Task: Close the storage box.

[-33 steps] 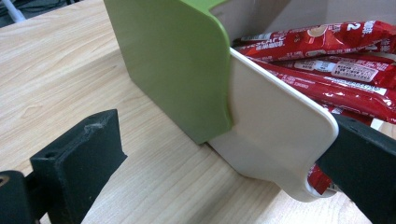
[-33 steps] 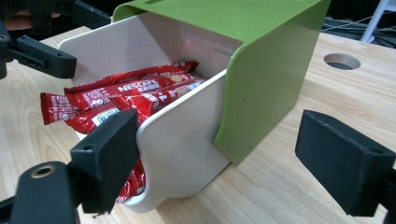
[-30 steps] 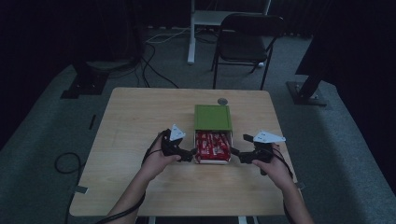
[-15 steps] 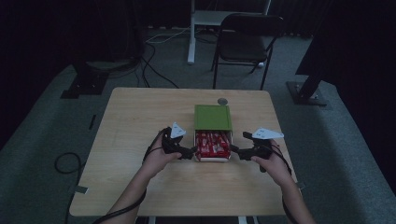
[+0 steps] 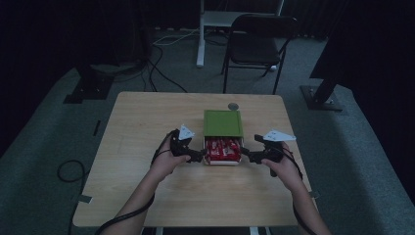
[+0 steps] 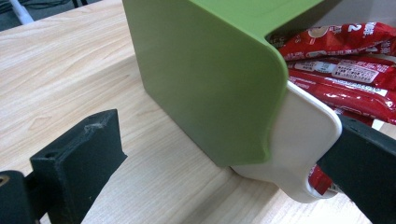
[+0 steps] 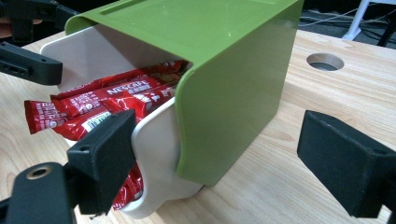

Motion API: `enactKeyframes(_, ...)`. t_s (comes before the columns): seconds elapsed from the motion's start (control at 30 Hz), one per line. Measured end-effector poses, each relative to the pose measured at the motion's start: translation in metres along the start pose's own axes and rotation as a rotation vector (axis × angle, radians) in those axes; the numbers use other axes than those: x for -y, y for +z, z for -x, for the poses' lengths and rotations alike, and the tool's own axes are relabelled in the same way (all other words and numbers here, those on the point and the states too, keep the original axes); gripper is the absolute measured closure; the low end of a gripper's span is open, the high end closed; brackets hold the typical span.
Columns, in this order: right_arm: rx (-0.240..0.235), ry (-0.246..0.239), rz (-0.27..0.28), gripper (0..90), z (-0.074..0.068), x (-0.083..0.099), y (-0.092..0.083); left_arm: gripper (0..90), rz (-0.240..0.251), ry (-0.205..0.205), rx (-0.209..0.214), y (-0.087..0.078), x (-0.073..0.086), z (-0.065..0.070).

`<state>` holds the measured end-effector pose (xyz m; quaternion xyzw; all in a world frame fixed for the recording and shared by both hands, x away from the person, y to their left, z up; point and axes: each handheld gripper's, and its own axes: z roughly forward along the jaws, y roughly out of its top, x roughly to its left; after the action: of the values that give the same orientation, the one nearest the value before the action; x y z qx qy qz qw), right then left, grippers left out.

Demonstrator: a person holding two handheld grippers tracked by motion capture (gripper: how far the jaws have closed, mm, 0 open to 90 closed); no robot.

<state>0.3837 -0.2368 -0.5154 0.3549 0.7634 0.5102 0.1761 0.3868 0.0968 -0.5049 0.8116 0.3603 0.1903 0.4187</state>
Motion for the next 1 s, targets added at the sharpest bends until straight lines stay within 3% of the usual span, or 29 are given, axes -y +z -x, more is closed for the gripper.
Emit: enactKeyframes(1.0,0.053,0.018,-0.005,11.3,0.013,-0.01,0.017,2.8,-0.007,-0.005,-0.026,0.014,-0.013,-0.014)
